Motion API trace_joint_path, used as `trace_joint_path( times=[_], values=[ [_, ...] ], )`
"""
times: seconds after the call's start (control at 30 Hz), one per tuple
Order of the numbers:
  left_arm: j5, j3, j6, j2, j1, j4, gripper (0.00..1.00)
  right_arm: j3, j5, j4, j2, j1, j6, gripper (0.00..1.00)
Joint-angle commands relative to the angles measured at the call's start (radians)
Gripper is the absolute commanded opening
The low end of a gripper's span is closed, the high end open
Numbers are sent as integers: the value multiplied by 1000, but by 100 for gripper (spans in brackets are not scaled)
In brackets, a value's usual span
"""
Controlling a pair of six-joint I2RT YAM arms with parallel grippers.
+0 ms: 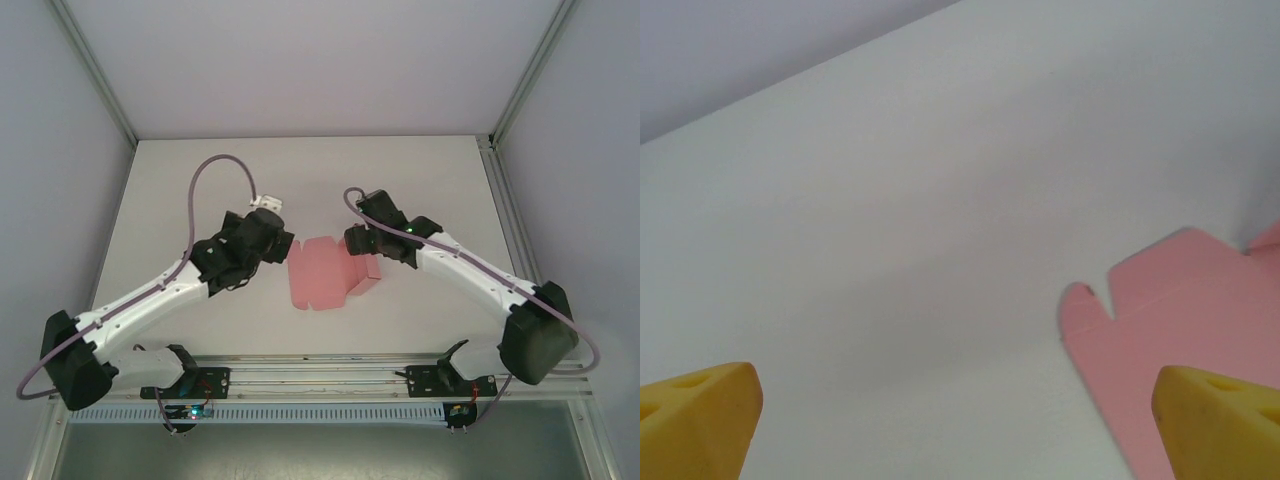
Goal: Assemble paper box
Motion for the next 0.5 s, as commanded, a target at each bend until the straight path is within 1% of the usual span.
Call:
trace_joint_path(
  times=[0.0,0.03,0.07,0.17,0.2,0.23,0.37,0.47],
  values=[
    [-82,-51,-117,-68,16,-5,100,20,63,-92,34,18,55,59],
    [-81,-63,-120,-79,19,-4,100,17,74,-87,38,18,66,49],
    [-81,-72,-127,-89,21,-6,100,12,69,-77,42,14,66,44],
    [-75,-88,-132,-104,26,-4,100,-11,37,-50,53,-16,82,34],
    [-66,-93,-130,-106,27,0,100,-27,38,-35,57,-36,100,27],
    [-64,-93,-128,-106,28,2,100,-45,38,-26,55,-57,120,22],
    [-34,-89,-124,-106,28,6,100,-183,-50,90,22,-153,156,21],
    [-4,-90,-114,-106,31,24,100,-296,-155,214,-12,-238,208,13]
  ],
)
